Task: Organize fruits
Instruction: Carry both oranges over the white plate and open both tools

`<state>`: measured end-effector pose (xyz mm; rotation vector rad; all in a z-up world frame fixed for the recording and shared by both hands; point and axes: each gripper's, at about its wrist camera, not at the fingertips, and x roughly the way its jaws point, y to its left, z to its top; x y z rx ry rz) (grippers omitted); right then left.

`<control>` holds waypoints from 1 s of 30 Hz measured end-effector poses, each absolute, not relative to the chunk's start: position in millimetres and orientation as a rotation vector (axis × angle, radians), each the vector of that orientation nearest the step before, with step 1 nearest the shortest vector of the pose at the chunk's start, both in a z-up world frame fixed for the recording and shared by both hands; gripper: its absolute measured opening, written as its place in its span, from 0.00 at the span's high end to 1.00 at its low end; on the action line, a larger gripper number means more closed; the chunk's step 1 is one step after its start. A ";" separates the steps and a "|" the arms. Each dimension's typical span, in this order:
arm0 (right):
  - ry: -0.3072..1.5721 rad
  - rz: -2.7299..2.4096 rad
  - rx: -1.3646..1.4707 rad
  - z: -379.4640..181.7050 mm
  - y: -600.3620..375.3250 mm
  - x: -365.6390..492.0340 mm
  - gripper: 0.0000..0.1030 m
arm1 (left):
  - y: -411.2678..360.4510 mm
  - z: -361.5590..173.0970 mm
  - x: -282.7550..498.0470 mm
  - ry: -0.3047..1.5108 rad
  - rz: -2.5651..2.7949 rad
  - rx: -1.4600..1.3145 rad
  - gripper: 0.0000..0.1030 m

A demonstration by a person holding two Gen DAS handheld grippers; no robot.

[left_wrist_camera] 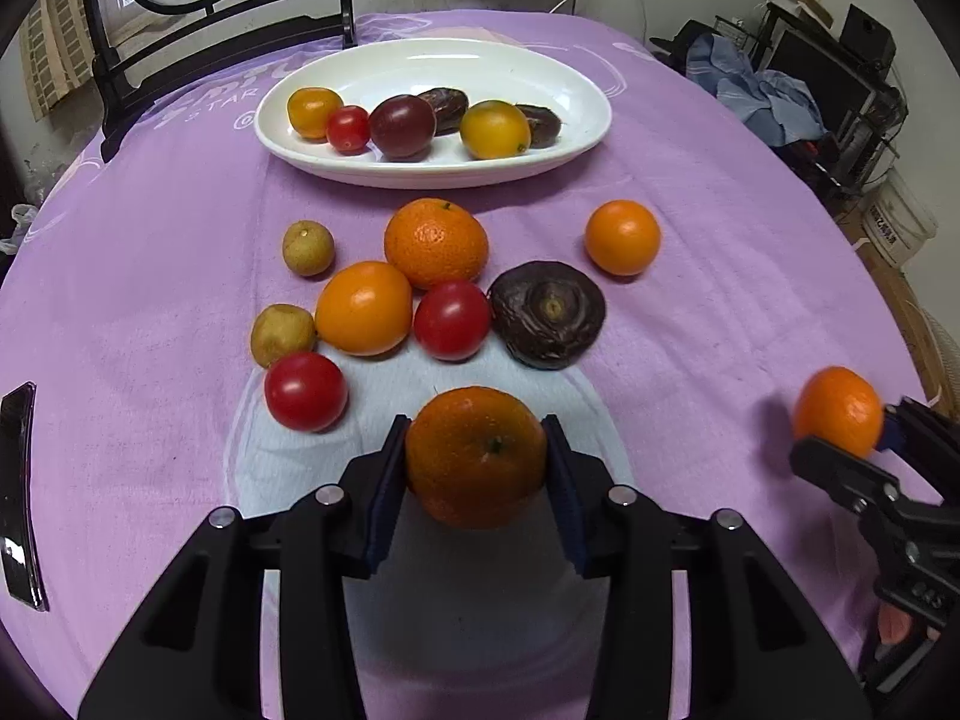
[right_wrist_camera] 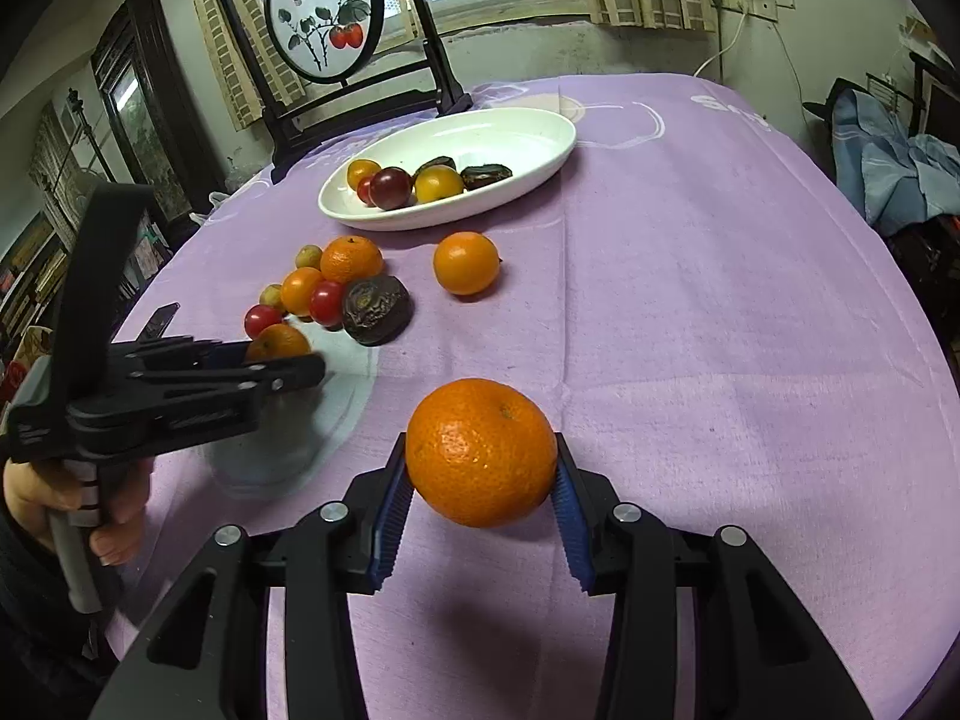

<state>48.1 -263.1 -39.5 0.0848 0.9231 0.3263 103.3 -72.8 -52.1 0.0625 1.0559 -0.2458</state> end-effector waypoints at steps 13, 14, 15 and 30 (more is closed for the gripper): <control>0.812 0.366 0.052 19.3 -244.1 83.7 0.57 | -52.2 30.0 120.4 0.887 -0.270 0.079 0.59; 0.801 0.371 0.046 24.7 -242.2 88.6 0.57 | -51.9 34.3 126.6 0.881 -0.271 0.076 0.59; 0.795 0.376 0.041 28.5 -240.6 93.0 0.57 | -50.8 37.9 132.4 0.879 -0.269 0.072 0.59; 0.869 0.346 0.066 9.1 -206.9 227.7 0.57 | -31.1 2.3 260.4 0.930 -0.136 -0.004 0.59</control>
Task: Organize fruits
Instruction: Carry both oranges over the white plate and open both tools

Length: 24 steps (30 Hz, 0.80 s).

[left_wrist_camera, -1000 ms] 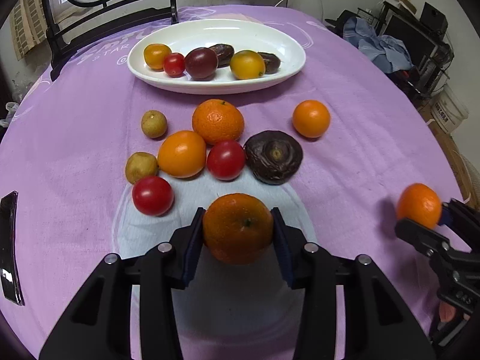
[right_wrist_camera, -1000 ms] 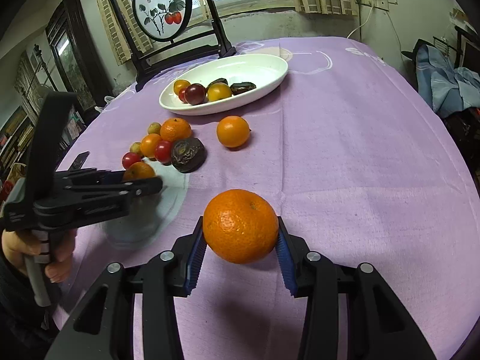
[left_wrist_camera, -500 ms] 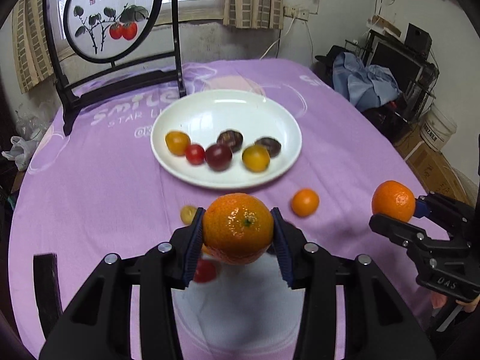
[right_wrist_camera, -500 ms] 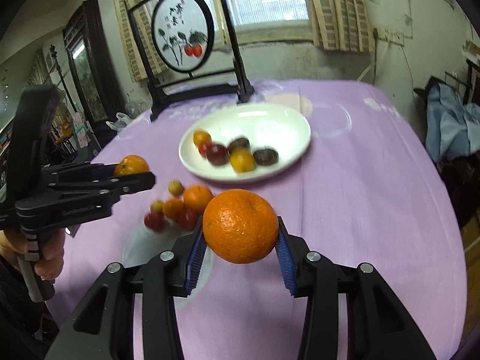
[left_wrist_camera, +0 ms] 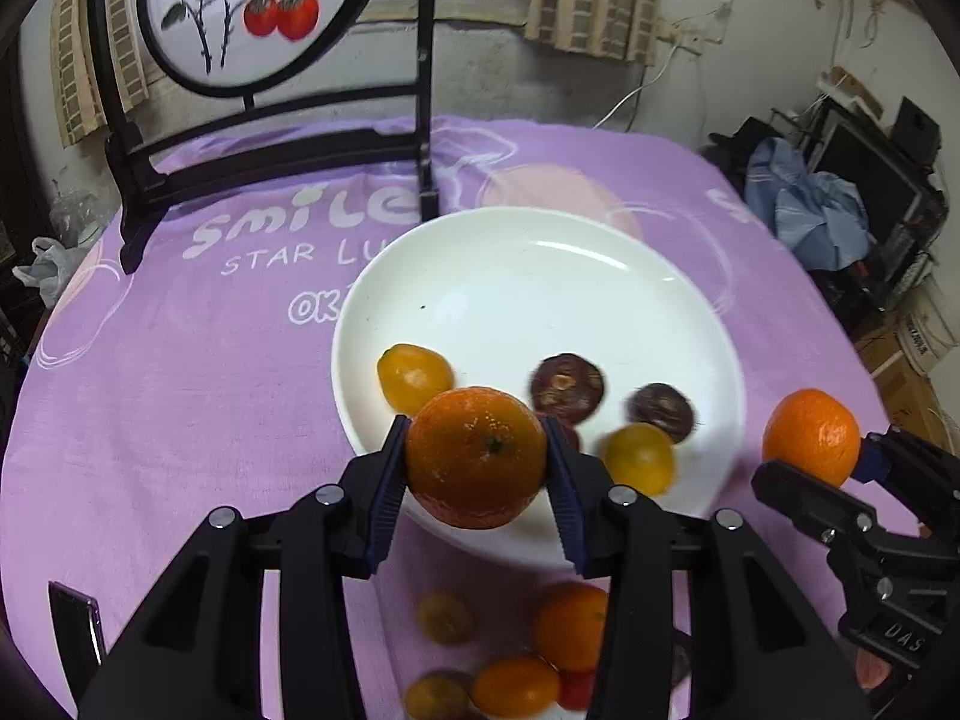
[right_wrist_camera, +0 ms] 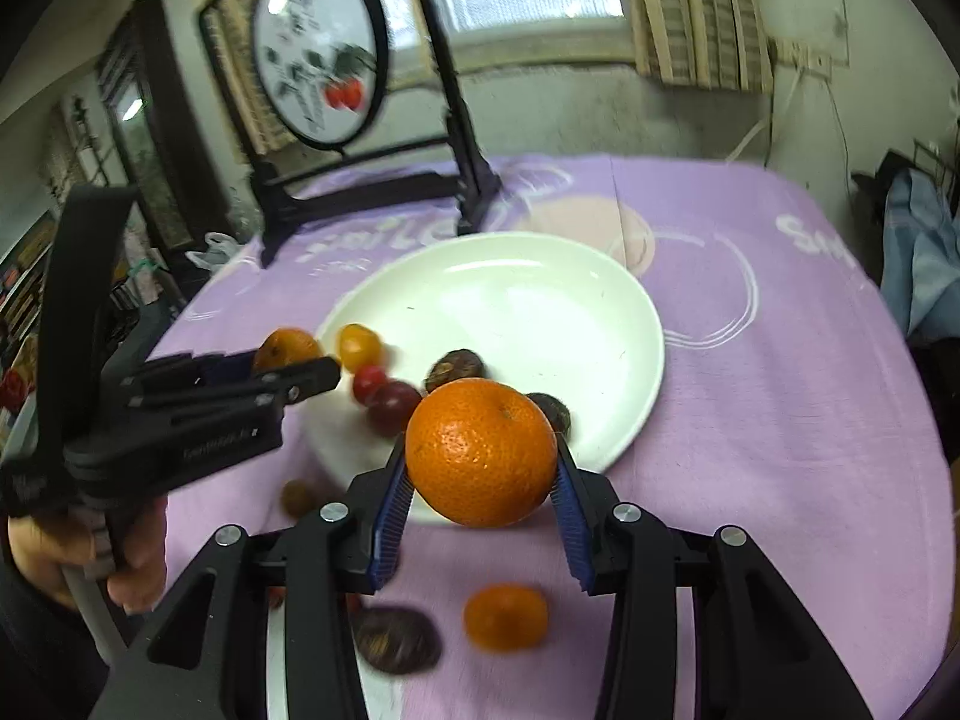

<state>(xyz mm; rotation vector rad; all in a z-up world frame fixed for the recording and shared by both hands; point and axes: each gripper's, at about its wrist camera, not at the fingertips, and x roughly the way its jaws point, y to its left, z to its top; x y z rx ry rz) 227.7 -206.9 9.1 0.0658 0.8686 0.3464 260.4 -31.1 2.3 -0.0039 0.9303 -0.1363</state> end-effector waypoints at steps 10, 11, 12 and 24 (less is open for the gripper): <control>0.916 0.263 0.121 -32.2 -203.0 283.0 0.57 | -25.5 -27.6 292.0 0.951 -0.099 0.003 0.59; 0.919 0.263 0.132 -34.3 -203.3 285.1 0.56 | -27.8 -27.6 292.6 0.942 -0.089 0.018 0.58; 0.922 0.262 0.143 -36.7 -204.1 286.6 0.55 | -30.6 -27.8 293.0 0.936 -0.083 0.035 0.58; 0.874 0.275 0.164 -15.8 -217.7 259.4 0.47 | -44.8 -5.2 264.3 0.887 -0.081 0.042 0.33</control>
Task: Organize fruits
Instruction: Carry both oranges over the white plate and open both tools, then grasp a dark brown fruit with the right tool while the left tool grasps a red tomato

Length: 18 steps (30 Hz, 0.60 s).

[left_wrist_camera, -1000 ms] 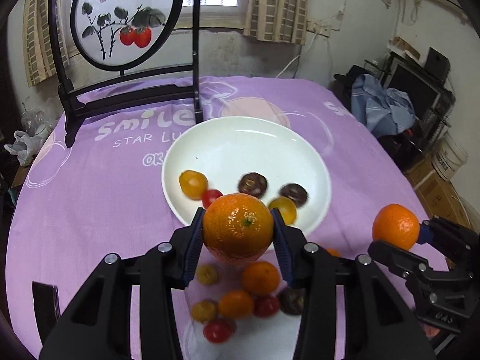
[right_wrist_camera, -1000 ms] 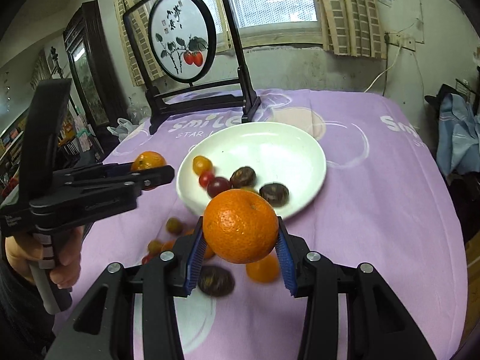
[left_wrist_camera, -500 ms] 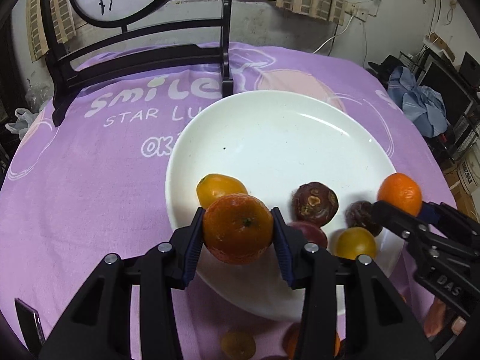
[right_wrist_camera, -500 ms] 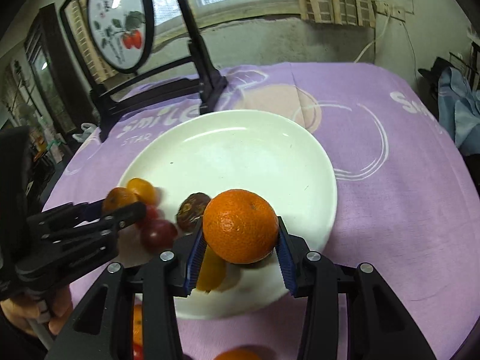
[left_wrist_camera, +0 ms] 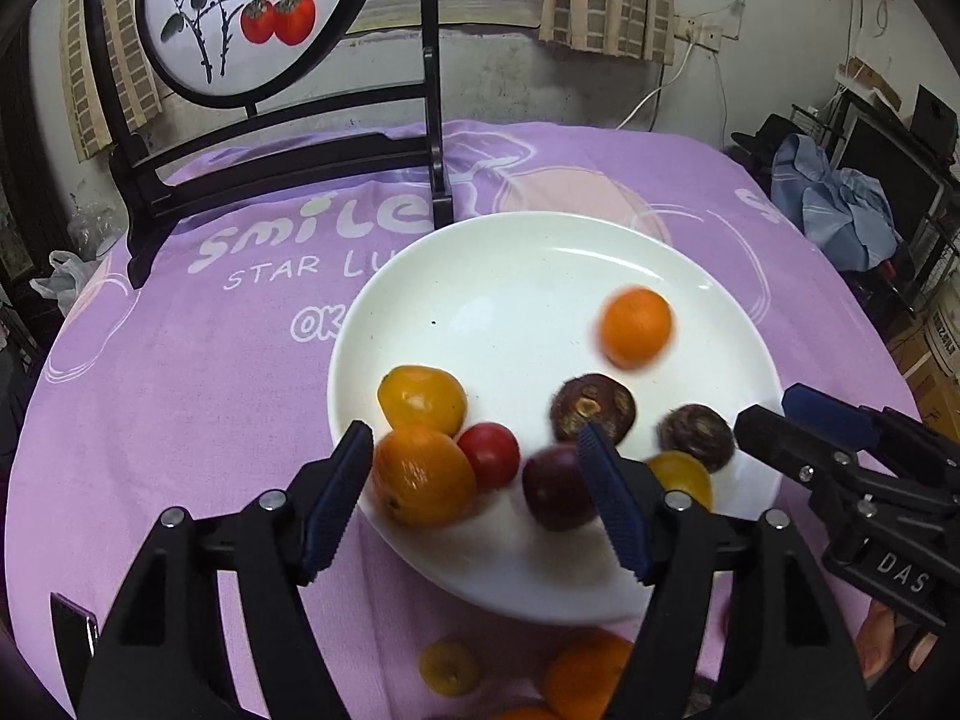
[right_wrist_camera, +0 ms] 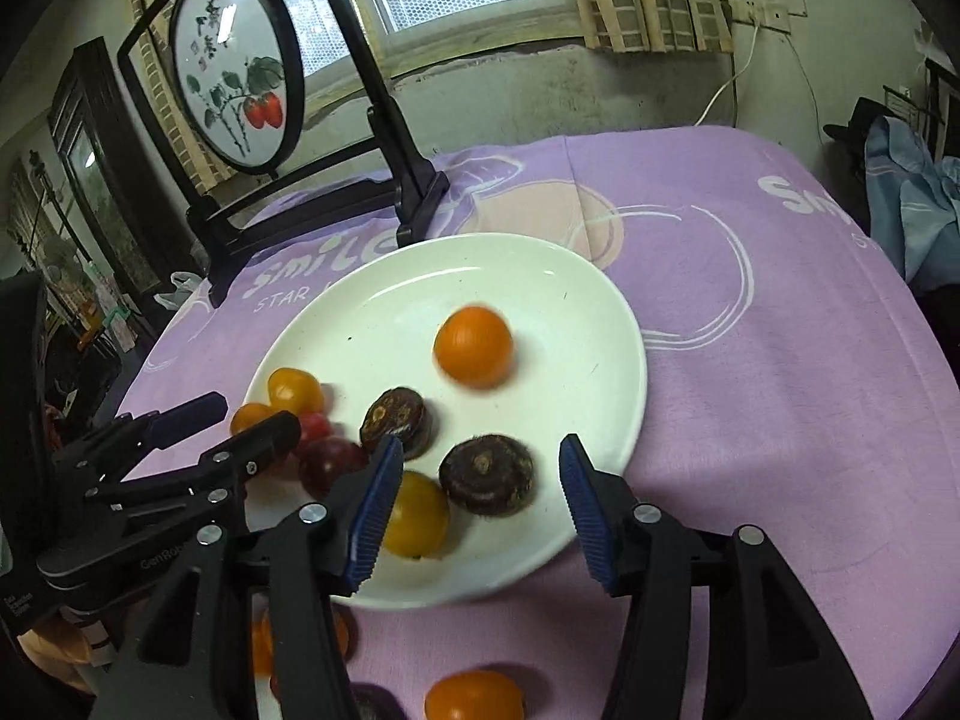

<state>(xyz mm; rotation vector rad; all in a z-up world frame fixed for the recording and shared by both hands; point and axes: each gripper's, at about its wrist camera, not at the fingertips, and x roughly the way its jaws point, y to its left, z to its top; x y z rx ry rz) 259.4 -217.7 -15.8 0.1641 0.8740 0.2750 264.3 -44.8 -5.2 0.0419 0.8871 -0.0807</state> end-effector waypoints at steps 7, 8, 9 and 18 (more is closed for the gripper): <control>0.861 0.291 0.107 -6.8 -220.0 217.2 0.41 | -44.6 6.7 226.3 0.862 -0.085 0.037 0.26; 0.859 0.292 0.092 -5.4 -219.8 210.5 0.41 | -43.8 7.6 220.3 0.857 -0.080 0.041 0.25; 0.857 0.293 0.078 -4.4 -220.1 203.0 0.40 | -42.7 8.5 214.4 0.852 -0.077 0.046 0.25; 0.883 0.342 -0.012 -14.1 -213.8 129.7 0.33 | -14.6 2.5 151.2 0.829 -0.032 0.040 0.19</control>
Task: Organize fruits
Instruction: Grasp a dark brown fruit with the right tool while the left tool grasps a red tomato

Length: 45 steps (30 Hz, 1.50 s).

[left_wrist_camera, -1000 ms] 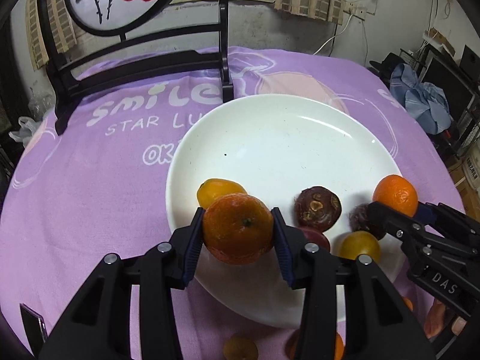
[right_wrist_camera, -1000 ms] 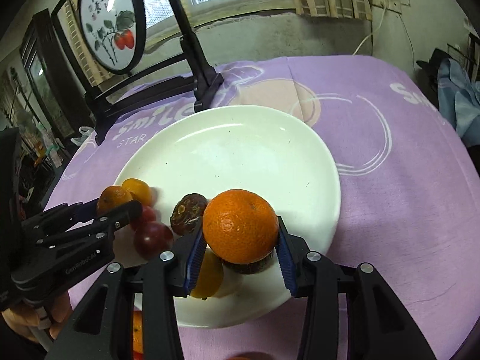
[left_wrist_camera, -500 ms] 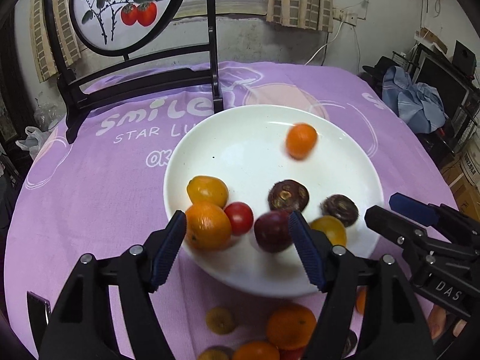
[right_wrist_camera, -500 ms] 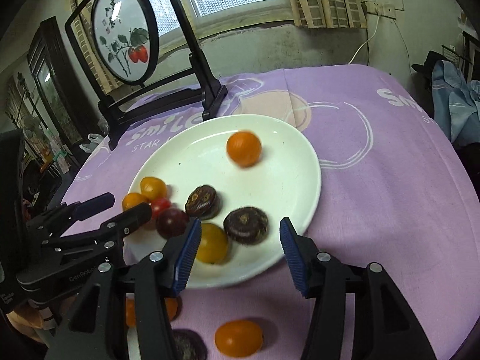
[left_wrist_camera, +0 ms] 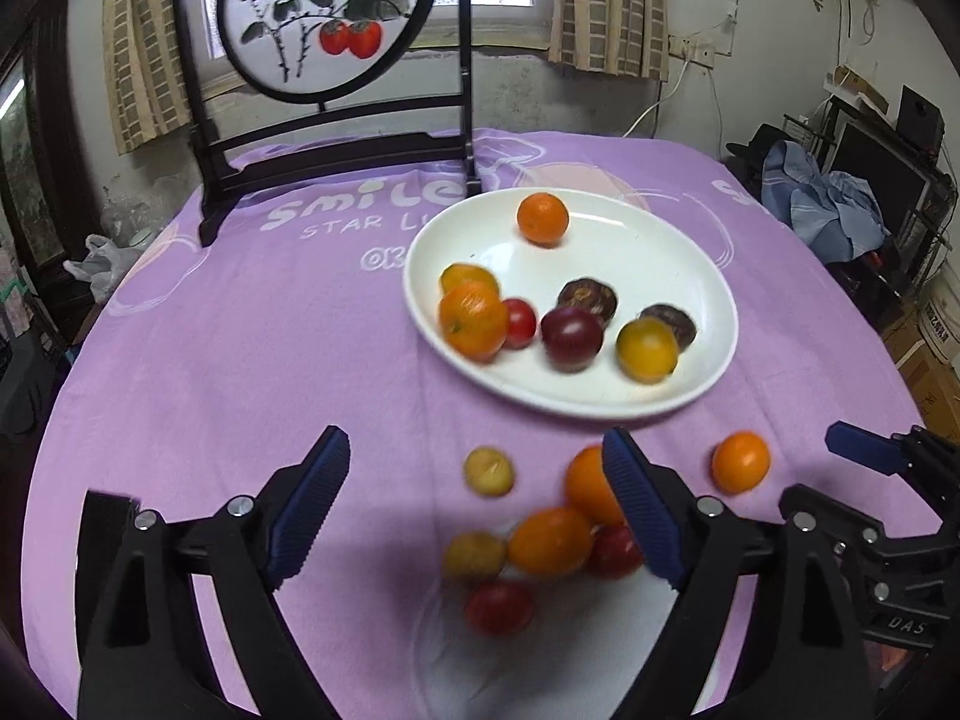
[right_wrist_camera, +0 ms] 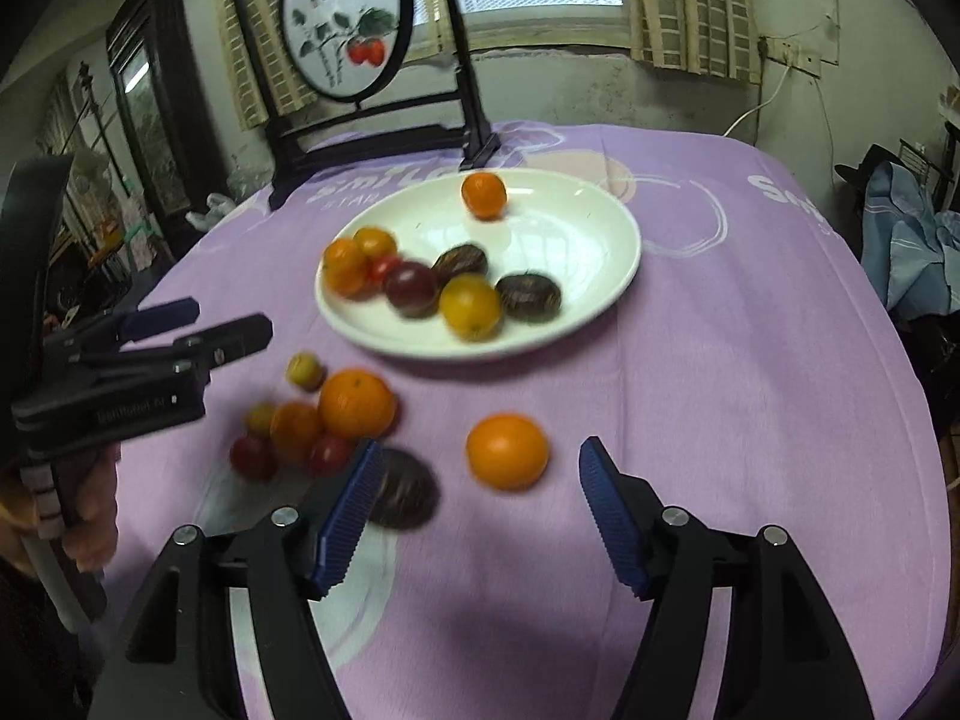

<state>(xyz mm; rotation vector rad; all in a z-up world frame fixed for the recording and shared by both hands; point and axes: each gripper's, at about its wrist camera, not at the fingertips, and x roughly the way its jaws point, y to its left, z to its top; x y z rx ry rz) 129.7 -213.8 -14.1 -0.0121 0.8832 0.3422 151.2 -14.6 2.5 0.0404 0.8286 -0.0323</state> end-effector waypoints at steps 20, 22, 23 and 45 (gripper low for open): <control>1.008 0.367 -0.201 -61.8 -151.6 123.8 0.32 | 44.9 -29.2 124.8 0.856 -0.005 -0.084 0.15; 0.991 0.356 -0.241 -63.9 -143.6 129.5 0.32 | 47.7 -29.5 125.6 0.860 -0.012 -0.104 0.15; 0.984 0.356 -0.250 -63.7 -141.2 131.6 0.32 | 47.2 -29.7 125.6 0.863 -0.013 -0.105 0.15; 0.979 0.353 -0.087 -54.8 -195.6 96.0 0.56 | -0.5 -53.0 117.0 0.921 -0.112 0.032 0.11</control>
